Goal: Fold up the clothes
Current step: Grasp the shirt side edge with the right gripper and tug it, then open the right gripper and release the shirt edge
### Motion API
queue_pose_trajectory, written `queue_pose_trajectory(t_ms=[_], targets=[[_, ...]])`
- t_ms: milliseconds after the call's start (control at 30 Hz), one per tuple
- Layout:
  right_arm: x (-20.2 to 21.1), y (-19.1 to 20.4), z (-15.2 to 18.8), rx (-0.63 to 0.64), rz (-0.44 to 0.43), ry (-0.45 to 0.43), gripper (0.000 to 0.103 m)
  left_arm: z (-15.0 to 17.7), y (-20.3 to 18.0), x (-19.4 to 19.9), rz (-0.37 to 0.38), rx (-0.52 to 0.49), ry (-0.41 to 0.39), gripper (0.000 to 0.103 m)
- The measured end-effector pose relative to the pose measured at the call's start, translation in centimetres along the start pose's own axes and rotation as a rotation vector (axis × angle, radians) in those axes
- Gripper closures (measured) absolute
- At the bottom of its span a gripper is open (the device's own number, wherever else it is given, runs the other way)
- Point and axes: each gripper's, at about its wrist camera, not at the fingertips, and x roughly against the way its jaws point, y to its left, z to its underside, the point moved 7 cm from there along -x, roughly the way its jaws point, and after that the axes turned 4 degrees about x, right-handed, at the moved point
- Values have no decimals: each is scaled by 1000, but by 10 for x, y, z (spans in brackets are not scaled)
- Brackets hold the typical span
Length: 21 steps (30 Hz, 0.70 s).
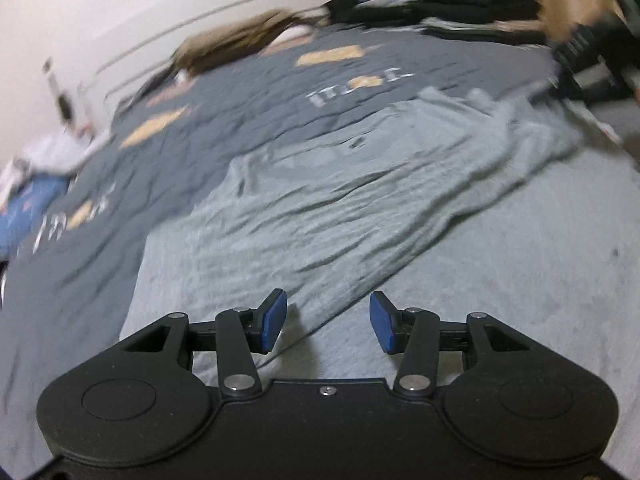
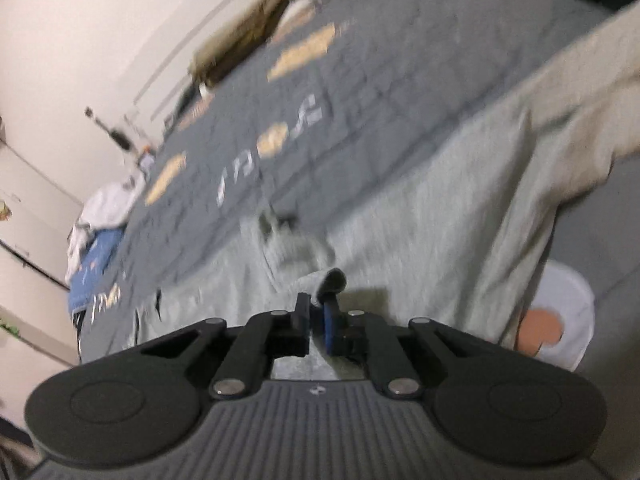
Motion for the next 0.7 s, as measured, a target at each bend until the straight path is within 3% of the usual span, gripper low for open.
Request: queue_pose_trajectory(t_ms=[100, 267, 333, 467, 567, 700], targets=[[7, 4, -11, 74, 72, -65, 97, 0, -4, 0, 11, -27, -4, 57], [-12, 9, 2, 226, 192, 59, 89, 1, -3, -1, 13, -26, -2, 57], [-9, 13, 2, 272, 213, 58, 83, -2, -1, 2, 9, -22, -18, 57], [15, 35, -11, 350, 210, -45, 69, -7, 1, 7, -7, -35, -47, 57], [21, 55, -10, 382, 94, -44, 62, -9, -3, 9, -4, -61, -65, 57], [0, 78, 16, 337, -76, 52, 61, -16, -26, 9, 20, -167, -103, 58]])
